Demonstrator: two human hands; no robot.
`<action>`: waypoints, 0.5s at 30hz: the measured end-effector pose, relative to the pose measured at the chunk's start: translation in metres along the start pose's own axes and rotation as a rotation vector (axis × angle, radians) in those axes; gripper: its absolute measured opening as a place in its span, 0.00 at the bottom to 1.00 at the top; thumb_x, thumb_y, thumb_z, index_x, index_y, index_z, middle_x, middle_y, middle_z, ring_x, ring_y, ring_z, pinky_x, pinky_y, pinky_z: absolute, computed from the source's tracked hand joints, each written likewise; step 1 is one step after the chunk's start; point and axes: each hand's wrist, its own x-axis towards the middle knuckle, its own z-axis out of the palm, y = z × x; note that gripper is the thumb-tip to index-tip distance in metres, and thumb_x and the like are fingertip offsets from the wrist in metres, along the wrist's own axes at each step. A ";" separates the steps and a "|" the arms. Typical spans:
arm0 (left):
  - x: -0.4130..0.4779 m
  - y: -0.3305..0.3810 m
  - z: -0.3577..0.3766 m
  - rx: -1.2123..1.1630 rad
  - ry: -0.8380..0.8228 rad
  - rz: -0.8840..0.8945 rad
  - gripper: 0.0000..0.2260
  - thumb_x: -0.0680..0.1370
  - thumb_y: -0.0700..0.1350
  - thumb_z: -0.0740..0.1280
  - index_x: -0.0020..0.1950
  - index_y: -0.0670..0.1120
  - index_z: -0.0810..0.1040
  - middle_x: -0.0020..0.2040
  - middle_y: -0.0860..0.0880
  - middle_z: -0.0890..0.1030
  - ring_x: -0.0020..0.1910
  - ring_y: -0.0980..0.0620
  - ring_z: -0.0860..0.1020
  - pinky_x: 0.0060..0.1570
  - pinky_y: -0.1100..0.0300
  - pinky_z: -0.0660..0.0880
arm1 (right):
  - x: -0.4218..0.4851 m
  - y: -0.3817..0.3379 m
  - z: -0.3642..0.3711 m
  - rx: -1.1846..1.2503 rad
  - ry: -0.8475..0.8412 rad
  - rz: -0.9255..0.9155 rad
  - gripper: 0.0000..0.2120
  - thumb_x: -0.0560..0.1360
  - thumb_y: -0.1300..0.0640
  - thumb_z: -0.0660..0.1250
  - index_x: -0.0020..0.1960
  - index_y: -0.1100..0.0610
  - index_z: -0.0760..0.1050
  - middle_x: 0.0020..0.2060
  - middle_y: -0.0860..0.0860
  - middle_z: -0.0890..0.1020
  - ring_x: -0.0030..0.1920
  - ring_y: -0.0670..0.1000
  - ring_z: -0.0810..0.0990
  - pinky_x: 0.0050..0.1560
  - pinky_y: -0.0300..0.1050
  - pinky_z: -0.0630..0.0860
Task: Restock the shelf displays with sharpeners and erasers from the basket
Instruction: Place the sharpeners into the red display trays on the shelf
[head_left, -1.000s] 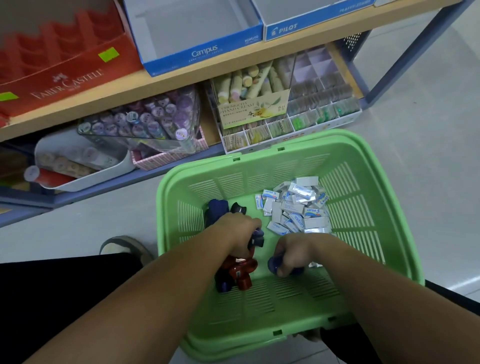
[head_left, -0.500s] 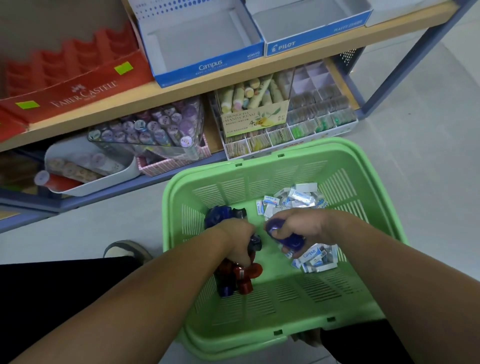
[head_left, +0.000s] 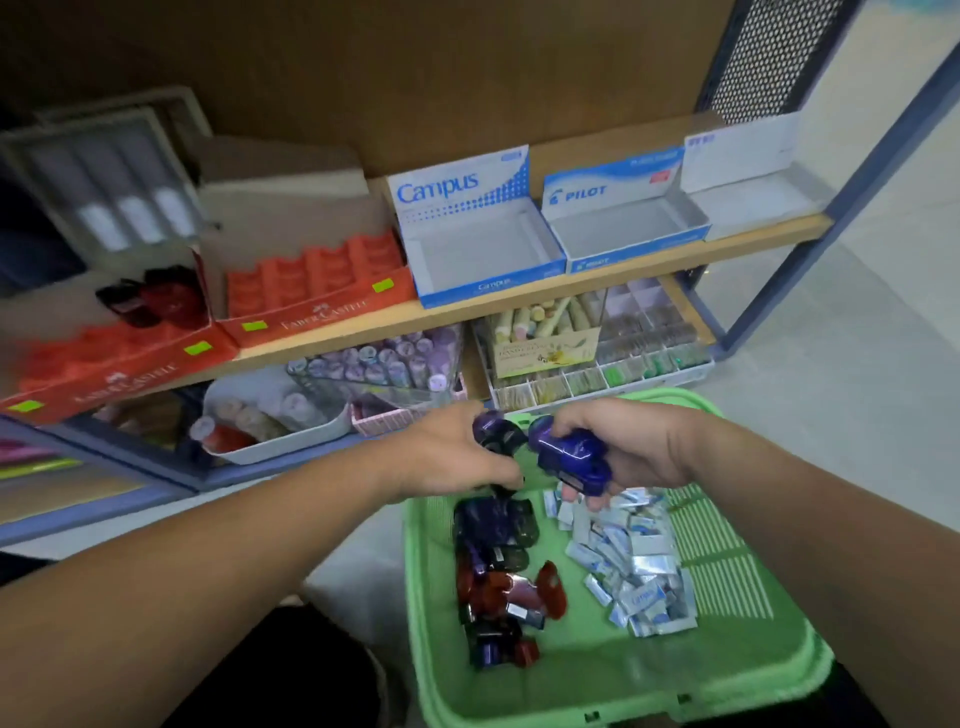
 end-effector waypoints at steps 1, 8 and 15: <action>-0.012 0.003 -0.015 -0.025 0.037 0.016 0.18 0.66 0.51 0.79 0.53 0.50 0.79 0.46 0.48 0.85 0.46 0.50 0.84 0.48 0.51 0.82 | -0.006 -0.014 0.008 -0.007 -0.008 -0.052 0.15 0.82 0.53 0.59 0.65 0.60 0.71 0.48 0.60 0.81 0.42 0.57 0.81 0.35 0.48 0.76; -0.087 -0.007 -0.113 -0.209 0.276 0.143 0.11 0.72 0.43 0.77 0.52 0.45 0.80 0.41 0.46 0.86 0.32 0.55 0.79 0.27 0.65 0.70 | -0.033 -0.107 0.084 -0.043 0.010 -0.412 0.15 0.82 0.49 0.66 0.63 0.59 0.77 0.44 0.56 0.83 0.35 0.53 0.80 0.25 0.40 0.68; -0.129 -0.059 -0.180 -0.339 0.460 0.148 0.15 0.68 0.56 0.78 0.50 0.50 0.82 0.47 0.44 0.85 0.43 0.48 0.83 0.39 0.51 0.78 | -0.019 -0.183 0.169 -0.003 0.077 -0.586 0.13 0.80 0.43 0.67 0.57 0.51 0.80 0.40 0.57 0.84 0.27 0.50 0.76 0.24 0.37 0.69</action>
